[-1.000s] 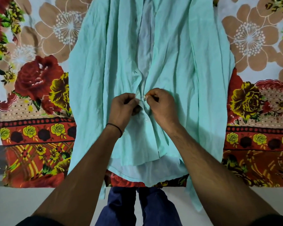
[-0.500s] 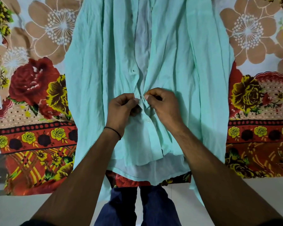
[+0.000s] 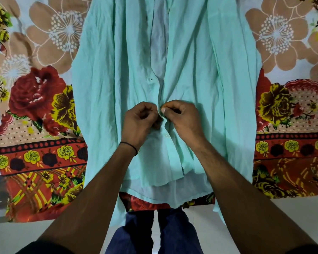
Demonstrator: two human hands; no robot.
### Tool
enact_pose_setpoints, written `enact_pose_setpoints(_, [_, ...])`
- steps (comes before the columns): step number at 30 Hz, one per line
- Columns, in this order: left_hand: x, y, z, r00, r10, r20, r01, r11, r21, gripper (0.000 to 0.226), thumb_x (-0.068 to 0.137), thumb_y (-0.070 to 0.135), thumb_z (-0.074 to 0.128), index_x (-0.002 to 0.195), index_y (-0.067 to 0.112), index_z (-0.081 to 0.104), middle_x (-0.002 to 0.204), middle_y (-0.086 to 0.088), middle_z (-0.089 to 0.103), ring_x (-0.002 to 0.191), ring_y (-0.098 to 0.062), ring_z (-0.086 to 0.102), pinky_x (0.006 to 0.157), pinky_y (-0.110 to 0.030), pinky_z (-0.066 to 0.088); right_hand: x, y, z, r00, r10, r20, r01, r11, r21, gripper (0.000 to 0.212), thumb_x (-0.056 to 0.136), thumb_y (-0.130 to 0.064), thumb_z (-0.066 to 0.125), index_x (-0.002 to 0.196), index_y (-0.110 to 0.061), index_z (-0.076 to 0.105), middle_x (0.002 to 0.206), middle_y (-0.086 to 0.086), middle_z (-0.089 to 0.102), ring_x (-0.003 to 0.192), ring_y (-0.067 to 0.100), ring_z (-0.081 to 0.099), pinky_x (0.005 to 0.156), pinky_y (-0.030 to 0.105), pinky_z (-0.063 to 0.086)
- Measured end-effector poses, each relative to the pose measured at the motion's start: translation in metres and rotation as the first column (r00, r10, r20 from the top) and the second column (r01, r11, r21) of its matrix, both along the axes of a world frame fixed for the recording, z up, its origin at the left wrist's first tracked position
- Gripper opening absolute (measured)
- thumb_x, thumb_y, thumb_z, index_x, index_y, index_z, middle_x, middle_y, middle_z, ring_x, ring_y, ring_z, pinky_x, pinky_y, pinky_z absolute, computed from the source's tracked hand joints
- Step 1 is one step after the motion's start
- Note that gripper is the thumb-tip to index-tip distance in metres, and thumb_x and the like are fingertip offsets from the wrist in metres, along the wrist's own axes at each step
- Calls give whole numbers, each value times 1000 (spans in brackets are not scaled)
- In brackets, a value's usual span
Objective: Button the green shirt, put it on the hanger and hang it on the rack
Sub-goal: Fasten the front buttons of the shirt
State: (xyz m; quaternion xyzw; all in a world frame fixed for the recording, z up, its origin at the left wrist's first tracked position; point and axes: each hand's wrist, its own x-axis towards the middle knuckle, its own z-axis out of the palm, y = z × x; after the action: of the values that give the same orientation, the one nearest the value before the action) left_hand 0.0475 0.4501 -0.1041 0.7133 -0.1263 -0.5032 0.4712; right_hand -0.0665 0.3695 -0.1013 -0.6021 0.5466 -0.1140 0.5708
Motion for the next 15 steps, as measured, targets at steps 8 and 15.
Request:
enact_pose_setpoints(8, [-4,-3,-9,996,-21,85,20,1000,16,7,84,8,70,87,3,66,76,-19,70,61,-27,64,58,-42,56,0,-3,4,999,28,33,-29,999,38,34,92,-26,67,72,1,67,59,16,57,56,19,50,58,34,43])
enact_pose_setpoints(15, [-2,-5,-8,999,-31,45,30,999,30,11,86,9,71,86,0,65,75,-19,71,57,-22,60,53,-29,50,1,-3,-2,999,17,-45,-17,1000,4,18,91,-16,66,78,-6,73,51,-15,57,53,1,52,60,16,44])
